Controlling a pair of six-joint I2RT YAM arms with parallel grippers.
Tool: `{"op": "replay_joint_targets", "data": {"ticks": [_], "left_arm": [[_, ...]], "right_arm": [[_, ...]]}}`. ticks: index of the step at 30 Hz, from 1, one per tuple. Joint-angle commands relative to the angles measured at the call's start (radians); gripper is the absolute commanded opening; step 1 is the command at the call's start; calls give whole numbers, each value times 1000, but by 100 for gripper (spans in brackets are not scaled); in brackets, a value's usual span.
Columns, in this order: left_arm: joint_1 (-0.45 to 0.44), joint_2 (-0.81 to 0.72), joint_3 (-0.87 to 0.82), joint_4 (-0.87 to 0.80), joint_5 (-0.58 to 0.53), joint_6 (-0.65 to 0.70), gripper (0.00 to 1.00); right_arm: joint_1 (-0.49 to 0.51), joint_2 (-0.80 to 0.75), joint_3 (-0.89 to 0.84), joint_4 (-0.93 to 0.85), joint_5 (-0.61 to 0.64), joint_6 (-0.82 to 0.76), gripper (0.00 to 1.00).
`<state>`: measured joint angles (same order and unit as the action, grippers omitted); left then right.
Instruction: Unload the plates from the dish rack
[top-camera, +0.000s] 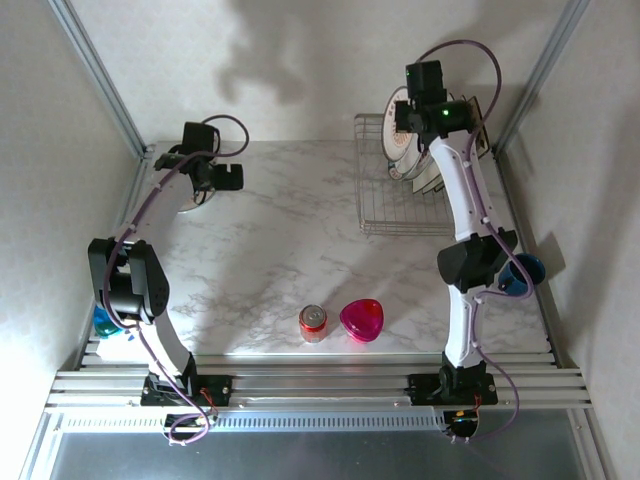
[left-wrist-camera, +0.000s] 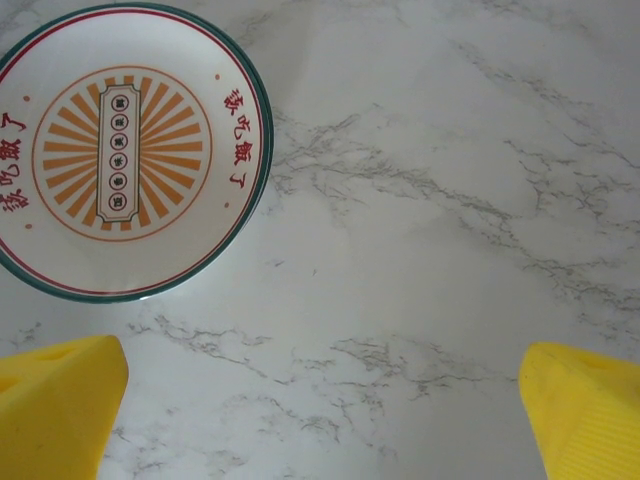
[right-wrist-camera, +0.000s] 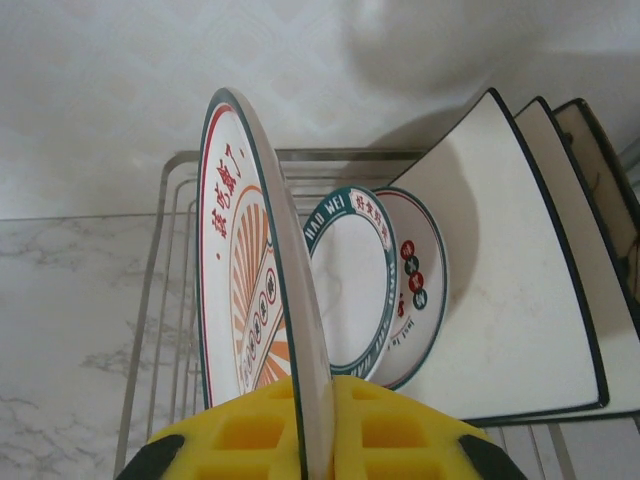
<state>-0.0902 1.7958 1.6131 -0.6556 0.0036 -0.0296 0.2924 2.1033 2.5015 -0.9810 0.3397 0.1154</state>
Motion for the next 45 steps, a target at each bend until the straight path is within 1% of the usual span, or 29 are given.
{"op": "replay_joint_targets", "data": {"ticks": [1, 3, 7, 10, 15, 19, 21, 26, 29, 35, 39, 41, 42, 45], "left_arm": [[3, -43, -24, -6, -4, -7, 100], [3, -38, -28, -4, -3, -7, 100], [3, -30, -33, 1, 3, -10, 100], [3, -33, -39, 8, 12, -14, 99], [1, -40, -37, 8, 20, -13, 100], [2, -45, -41, 7, 21, -13, 100], [2, -45, -39, 7, 23, -13, 99], [2, -50, -40, 7, 24, -15, 100], [1, -55, -47, 13, 24, -14, 100], [1, -55, -45, 6, 26, -15, 100], [0, -62, -37, 13, 67, -22, 100], [0, -76, -39, 40, 142, -25, 99], [-1, -87, -46, 62, 197, -27, 100], [-1, -125, -84, 163, 415, -49, 100]], "right_arm": [[1, -60, -30, 9, -26, 6, 0], [2, -107, -92, 17, -67, 13, 0], [-5, -269, -348, 146, -193, 49, 0], [-26, -378, -524, 254, -352, 96, 0], [-88, -512, -784, 476, -691, 234, 0], [-125, -564, -961, 680, -904, 367, 0], [-133, -578, -1044, 788, -980, 438, 0], [-138, -596, -1195, 973, -1069, 548, 0], [-141, -595, -1261, 1051, -1087, 585, 0], [-142, -578, -1299, 1107, -1098, 607, 0], [-144, -562, -1305, 1130, -1105, 624, 0], [-143, -550, -1311, 1155, -1111, 644, 0], [-143, -545, -1312, 1164, -1114, 652, 0], [-142, -525, -1316, 1195, -1124, 679, 0]]}}
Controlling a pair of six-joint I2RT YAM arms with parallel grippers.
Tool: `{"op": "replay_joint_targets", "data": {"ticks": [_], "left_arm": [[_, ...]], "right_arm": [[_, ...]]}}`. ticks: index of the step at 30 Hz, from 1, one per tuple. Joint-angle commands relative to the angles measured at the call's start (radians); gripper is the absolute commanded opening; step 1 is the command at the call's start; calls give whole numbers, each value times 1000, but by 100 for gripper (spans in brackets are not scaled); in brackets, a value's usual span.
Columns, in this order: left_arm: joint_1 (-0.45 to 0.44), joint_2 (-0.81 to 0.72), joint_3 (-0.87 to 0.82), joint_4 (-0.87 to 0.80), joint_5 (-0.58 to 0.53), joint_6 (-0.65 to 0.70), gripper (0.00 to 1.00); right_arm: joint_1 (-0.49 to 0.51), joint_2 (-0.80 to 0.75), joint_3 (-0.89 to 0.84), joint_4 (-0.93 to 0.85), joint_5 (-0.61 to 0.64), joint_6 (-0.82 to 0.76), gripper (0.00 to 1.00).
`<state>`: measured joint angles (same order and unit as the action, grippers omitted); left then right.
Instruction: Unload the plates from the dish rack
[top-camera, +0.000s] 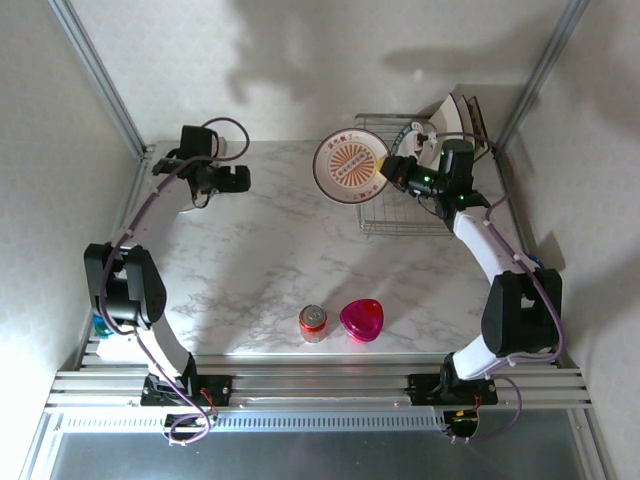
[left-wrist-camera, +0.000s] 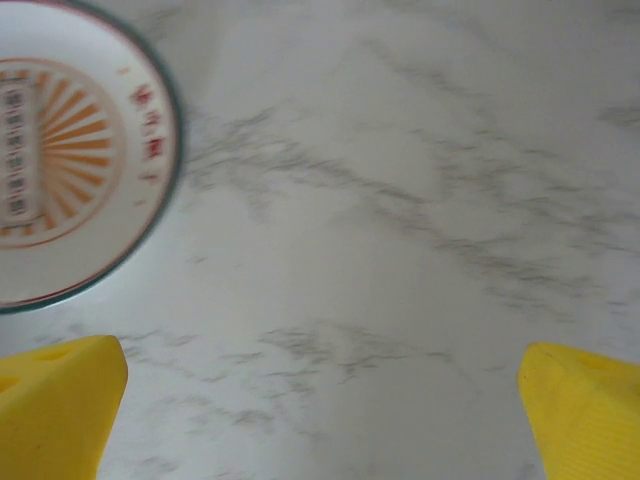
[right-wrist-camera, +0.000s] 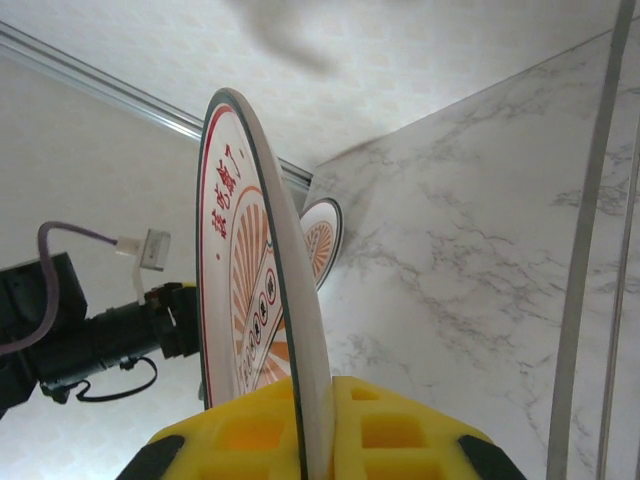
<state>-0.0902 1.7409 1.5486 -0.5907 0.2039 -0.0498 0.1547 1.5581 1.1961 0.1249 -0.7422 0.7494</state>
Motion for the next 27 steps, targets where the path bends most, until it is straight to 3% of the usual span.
{"op": "replay_joint_targets", "data": {"ticks": [1, 5, 12, 23, 27], "left_arm": [[-1, -77, -25, 131, 297, -36, 100], [-1, -79, -56, 265, 589, -103, 100], [-21, -46, -111, 474, 813, -239, 100], [-61, 41, -122, 573, 842, -331, 98], [-67, 66, -116, 587, 842, -349, 86]], "right_arm": [[-5, 25, -11, 105, -46, 56, 0], [-1, 44, -6, 148, -61, 83, 0], [30, 104, 36, 204, -77, 120, 0], [105, 247, 161, 257, -95, 158, 0], [128, 288, 201, 262, -97, 166, 0]]}}
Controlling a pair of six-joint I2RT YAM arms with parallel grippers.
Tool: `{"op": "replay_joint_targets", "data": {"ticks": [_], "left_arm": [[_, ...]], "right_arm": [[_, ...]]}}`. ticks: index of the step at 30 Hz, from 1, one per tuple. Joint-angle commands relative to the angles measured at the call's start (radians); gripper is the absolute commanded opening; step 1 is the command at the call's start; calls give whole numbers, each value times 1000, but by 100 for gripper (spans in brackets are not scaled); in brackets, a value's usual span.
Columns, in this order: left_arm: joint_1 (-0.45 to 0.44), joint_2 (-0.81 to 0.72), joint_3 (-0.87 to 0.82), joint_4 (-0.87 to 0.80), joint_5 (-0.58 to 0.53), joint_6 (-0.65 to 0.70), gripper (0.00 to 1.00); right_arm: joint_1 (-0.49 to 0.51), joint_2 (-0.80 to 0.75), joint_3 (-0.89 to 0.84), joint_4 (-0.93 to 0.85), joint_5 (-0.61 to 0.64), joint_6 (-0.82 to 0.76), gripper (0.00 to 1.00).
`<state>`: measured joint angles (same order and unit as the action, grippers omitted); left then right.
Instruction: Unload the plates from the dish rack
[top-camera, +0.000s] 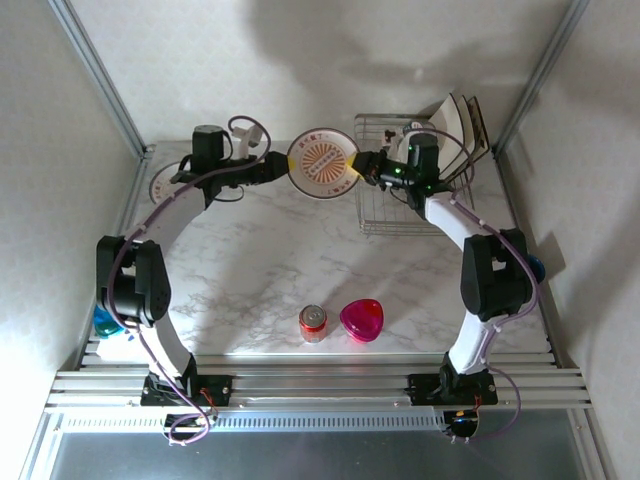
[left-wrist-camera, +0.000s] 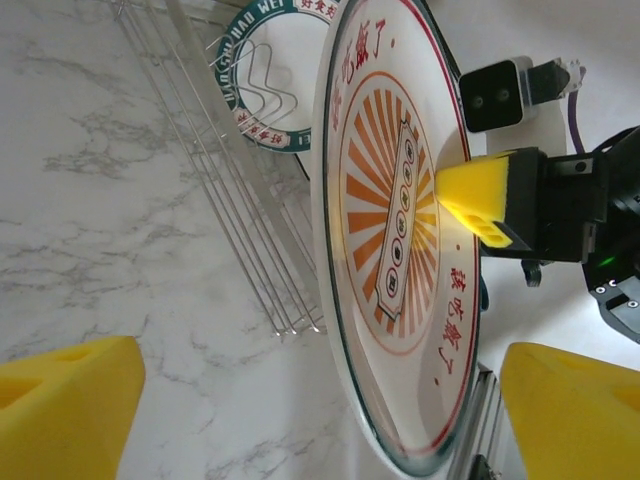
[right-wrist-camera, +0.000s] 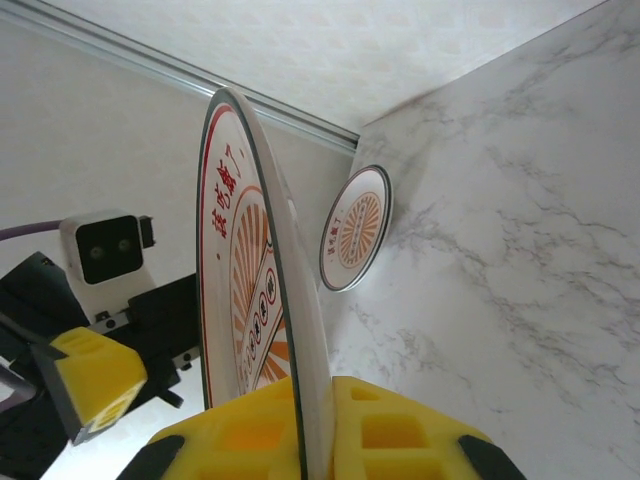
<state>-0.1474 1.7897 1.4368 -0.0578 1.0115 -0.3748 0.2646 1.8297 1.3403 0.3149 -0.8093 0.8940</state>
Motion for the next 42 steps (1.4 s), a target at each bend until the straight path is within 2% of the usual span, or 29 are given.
{"op": "replay_joint_targets", "data": {"ticks": [1, 3, 8, 11, 18, 23, 33, 37, 42], "left_arm": [[-9, 23, 0, 58, 35, -30, 80], [-11, 32, 5, 64, 34, -43, 75], [-10, 52, 18, 73, 30, -58, 52], [-11, 61, 24, 77, 32, -65, 42], [-11, 71, 23, 102, 39, -86, 23], [-11, 73, 18, 113, 39, -94, 0], [-8, 61, 0, 170, 33, -136, 0], [-3, 52, -4, 175, 29, -141, 0], [6, 37, -14, 177, 20, -142, 0]], "right_arm": [[23, 25, 64, 76, -30, 24, 0], [29, 42, 76, 82, -31, 31, 0], [41, 71, 100, 90, -34, 42, 0], [47, 81, 109, 89, -37, 42, 0], [58, 102, 129, 89, -43, 44, 0], [61, 109, 137, 80, -45, 42, 0], [61, 104, 145, 19, -34, 11, 71], [59, 84, 161, -72, -12, -46, 99], [44, 43, 213, -263, 40, -173, 99]]}}
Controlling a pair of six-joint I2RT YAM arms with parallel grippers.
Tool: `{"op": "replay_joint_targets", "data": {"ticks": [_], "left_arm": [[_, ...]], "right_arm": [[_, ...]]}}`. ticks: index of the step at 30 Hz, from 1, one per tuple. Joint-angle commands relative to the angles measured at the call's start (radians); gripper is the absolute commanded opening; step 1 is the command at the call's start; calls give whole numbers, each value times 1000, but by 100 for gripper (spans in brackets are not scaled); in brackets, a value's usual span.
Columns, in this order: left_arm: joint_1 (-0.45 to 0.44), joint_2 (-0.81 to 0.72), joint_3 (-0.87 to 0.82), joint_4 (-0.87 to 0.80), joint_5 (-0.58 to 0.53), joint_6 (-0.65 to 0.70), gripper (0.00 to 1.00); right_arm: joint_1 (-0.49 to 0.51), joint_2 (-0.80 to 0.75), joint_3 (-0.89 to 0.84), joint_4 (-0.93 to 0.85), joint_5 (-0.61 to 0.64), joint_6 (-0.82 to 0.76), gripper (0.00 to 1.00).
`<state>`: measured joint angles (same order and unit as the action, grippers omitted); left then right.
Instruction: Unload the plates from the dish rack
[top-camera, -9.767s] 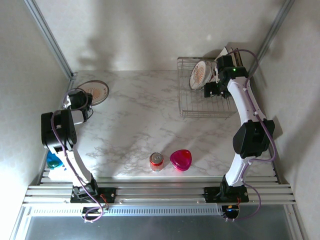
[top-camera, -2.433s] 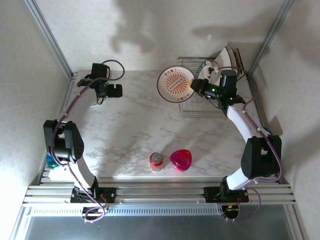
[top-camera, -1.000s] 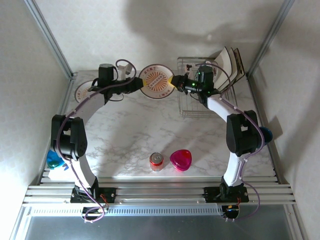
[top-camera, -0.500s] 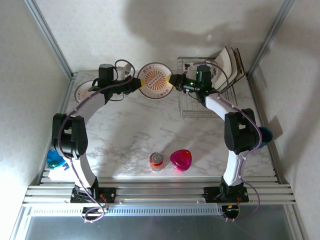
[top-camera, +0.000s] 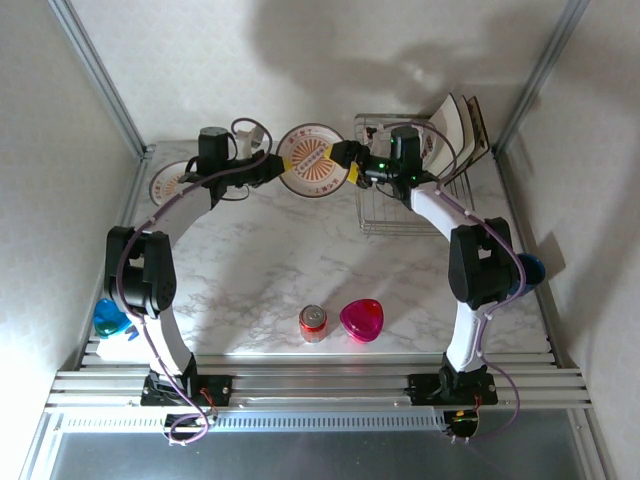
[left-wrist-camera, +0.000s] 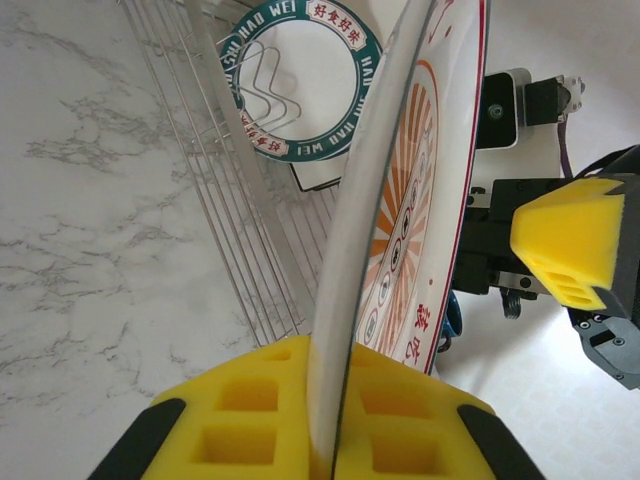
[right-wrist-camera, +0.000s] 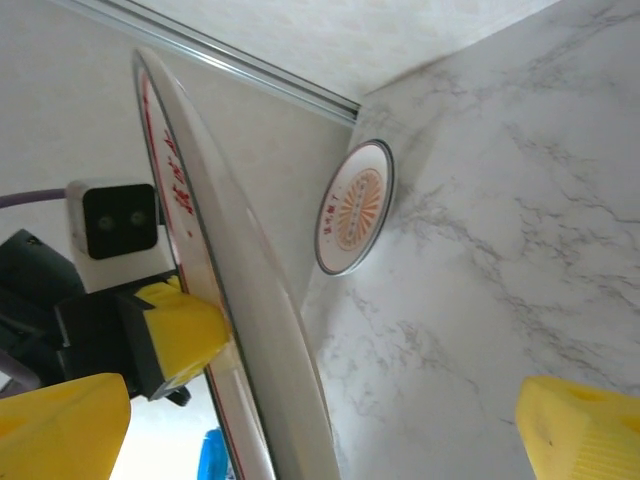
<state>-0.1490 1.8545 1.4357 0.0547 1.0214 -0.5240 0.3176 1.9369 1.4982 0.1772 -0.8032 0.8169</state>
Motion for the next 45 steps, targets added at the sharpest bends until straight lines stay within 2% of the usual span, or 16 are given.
{"op": "replay_joint_targets", "data": {"ticks": [1, 5, 8, 12, 17, 19, 26, 32, 38, 45], "left_arm": [[10, -30, -16, 63, 7, 7, 0], [22, -40, -26, 61, -10, 4, 0], [35, -54, -46, 75, -35, -3, 0], [68, -73, -71, 69, -109, 1, 0], [134, -127, -143, 173, -181, -89, 0], [162, -159, -172, 200, -228, -118, 0], [269, -265, -333, 362, -372, -256, 0], [312, -333, -492, 479, -567, -368, 0], [348, -341, -625, 612, -706, -536, 0], [371, -302, -678, 688, -795, -628, 0]], "right_arm": [[-16, -71, 74, -169, 42, -123, 99], [-52, -96, 159, -373, 107, -238, 99], [-75, -90, 280, -634, 229, -376, 99], [-88, -74, 429, -951, 519, -561, 99], [-97, -55, 520, -1206, 901, -711, 99], [-107, -53, 536, -1275, 1005, -741, 99], [-137, -109, 483, -1326, 1032, -779, 99], [-143, -114, 445, -1337, 1037, -795, 99], [-145, -108, 433, -1329, 1009, -803, 99], [-144, -98, 430, -1321, 979, -805, 99]]}}
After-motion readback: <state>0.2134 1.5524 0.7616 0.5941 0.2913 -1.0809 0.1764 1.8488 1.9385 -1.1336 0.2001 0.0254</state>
